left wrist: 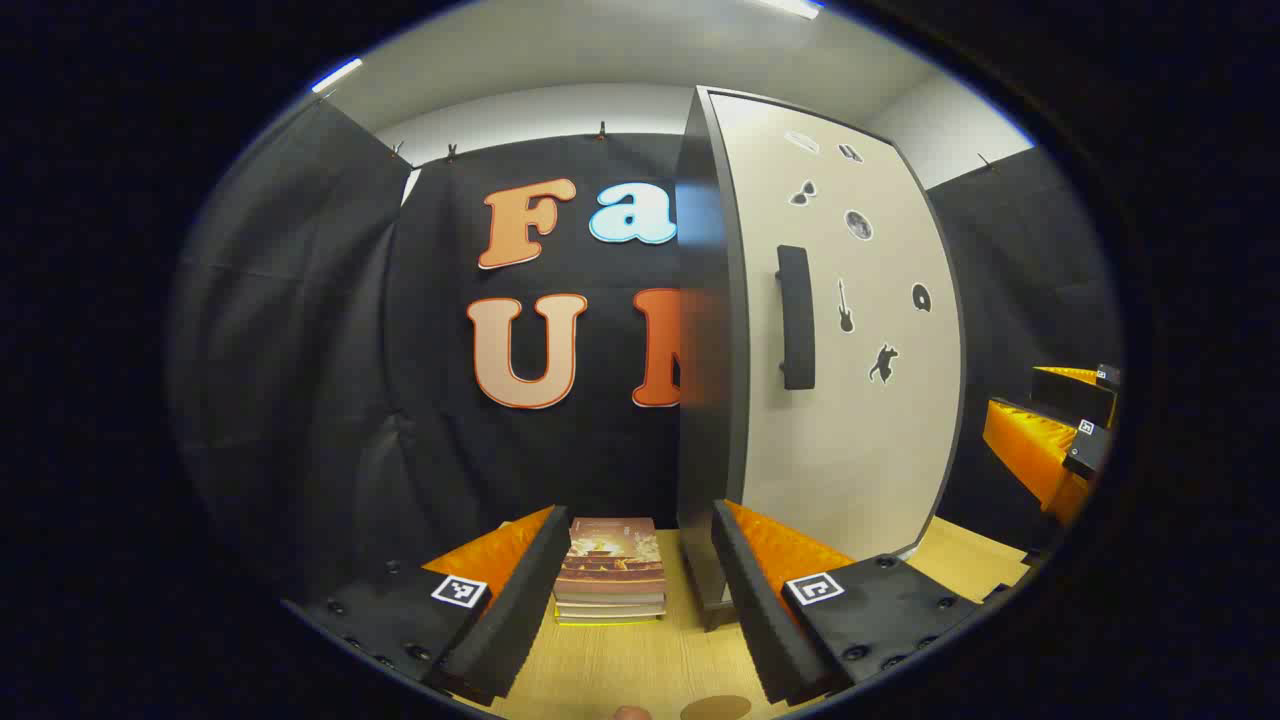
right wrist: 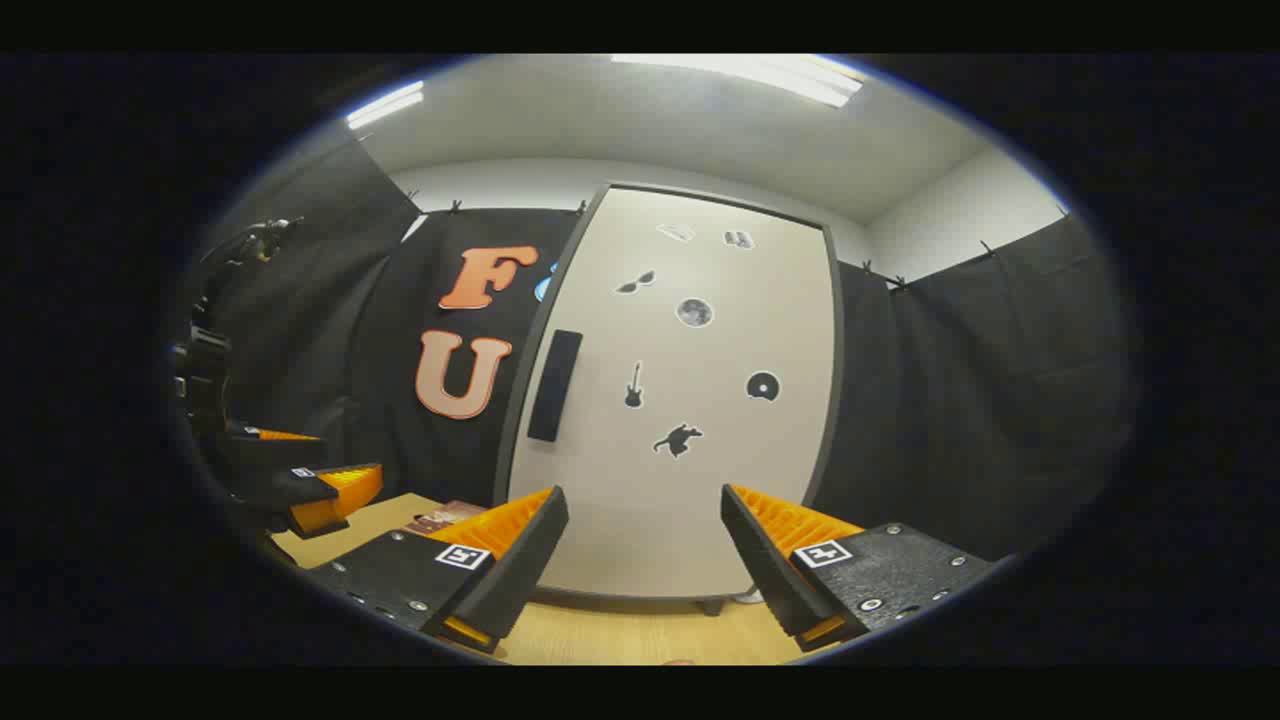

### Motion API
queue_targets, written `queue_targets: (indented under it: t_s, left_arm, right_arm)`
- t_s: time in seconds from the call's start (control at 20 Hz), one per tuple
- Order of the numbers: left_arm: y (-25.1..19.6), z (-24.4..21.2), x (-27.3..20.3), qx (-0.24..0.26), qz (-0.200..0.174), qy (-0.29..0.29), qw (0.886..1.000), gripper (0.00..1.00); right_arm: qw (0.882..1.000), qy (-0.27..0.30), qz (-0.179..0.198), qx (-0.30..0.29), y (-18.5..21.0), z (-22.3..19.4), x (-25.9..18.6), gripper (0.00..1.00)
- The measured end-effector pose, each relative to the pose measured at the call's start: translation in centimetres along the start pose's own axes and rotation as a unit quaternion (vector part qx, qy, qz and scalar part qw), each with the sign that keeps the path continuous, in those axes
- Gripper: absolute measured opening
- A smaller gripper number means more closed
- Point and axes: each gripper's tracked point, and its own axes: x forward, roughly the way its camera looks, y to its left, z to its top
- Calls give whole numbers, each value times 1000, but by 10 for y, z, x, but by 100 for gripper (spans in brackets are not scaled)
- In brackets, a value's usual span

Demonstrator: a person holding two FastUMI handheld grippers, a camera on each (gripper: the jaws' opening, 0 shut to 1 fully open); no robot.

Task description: Open the cabinet door with the right hand, grasp the bottle in the cabinet with the left hand and place it on the coaster, then close the cabinet door with the right hand.

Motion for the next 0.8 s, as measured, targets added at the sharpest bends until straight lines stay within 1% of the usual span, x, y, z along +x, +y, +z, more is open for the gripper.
queue_targets:
  t_s: [0.05, 0.1, 0.15, 0.2, 0.25, 0.3, 0.35, 0.4, 0.45, 0.55, 0.6, 0.8]
  left_arm:
    - [1, -1, 2, 2, 2, 1, 1000, 95]
    - [1, -3, 0, 3, 2, 4, 1000, 93]
    - [0, -1, -1, 2, -2, 3, 1000, 93]
    - [0, 1, 0, 2, -3, 0, 1000, 95]
    - [0, 2, -1, 3, -3, -2, 1000, 93]
    - [1, 3, 0, 4, -3, -5, 1000, 93]
    - [1, 5, 1, 5, -3, -8, 1000, 95]
    - [1, 8, 1, 4, -5, -11, 1000, 95]
    - [1, 9, 1, 5, -5, -13, 1000, 95]
    - [2, 12, 7, 6, -5, -15, 1000, 95]
    - [2, 14, 9, 6, -6, -16, 1000, 93]
    - [1, 13, 11, 0, -10, -12, 1000, 93]
  right_arm:
    - [1000, 1, 8, 7, 4, -1, 4, 94]
    - [1000, 4, 13, 12, 8, -4, 6, 95]
    - [1000, 9, 15, 16, 10, -6, 9, 93]
    - [1000, 13, 16, 20, 11, -8, 11, 95]
    - [999, 15, 16, 25, 12, -9, 14, 95]
    - [999, 17, 15, 29, 12, -11, 16, 95]
    - [999, 18, 12, 34, 11, -11, 19, 95]
    - [999, 19, 10, 38, 10, -12, 21, 96]
    - [999, 21, 8, 41, 8, -13, 25, 95]
    - [999, 23, 2, 39, 7, -14, 28, 95]
    - [999, 23, 1, 38, 7, -15, 30, 95]
    - [999, 25, 1, 39, 10, -15, 35, 95]
